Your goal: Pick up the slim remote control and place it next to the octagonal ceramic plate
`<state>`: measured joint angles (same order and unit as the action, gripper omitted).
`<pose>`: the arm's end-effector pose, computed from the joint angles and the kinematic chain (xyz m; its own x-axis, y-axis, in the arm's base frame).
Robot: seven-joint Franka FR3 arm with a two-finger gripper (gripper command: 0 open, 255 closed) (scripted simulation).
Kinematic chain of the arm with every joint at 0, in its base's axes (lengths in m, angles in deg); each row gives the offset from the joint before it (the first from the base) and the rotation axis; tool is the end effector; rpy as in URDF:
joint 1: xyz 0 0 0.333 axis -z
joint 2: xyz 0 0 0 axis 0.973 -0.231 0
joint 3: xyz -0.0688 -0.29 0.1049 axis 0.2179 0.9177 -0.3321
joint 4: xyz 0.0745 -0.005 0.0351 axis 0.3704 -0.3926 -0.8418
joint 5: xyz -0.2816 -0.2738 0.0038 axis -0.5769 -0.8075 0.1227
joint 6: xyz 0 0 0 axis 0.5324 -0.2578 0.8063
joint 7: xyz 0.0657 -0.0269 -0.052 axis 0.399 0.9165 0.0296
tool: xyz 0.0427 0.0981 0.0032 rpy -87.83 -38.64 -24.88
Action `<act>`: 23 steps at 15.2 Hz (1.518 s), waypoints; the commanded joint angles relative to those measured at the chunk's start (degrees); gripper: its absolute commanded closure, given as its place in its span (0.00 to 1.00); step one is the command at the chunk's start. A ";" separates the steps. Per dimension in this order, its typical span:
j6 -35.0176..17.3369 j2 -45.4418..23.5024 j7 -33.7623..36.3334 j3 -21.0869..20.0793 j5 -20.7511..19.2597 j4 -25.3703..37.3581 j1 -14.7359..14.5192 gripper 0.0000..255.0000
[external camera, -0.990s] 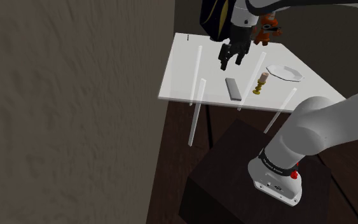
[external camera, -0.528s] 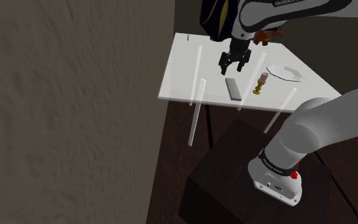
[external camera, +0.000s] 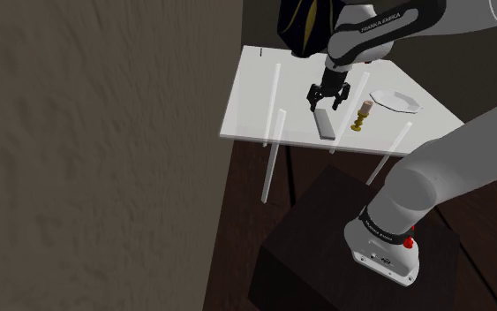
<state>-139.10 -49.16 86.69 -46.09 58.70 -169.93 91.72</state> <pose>0.3504 -0.2266 0.4000 0.7902 -0.6128 0.0035 -0.6127 -0.7900 0.0210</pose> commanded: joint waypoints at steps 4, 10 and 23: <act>-6.41 -5.98 0.24 3.12 0.52 -0.04 1.95 0.00; -12.35 -9.86 -0.53 3.91 1.34 -2.18 1.69 0.00; -12.33 -9.85 -0.53 3.90 1.34 -2.17 1.69 1.00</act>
<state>-151.43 -59.00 86.17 -42.18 60.04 -172.09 93.42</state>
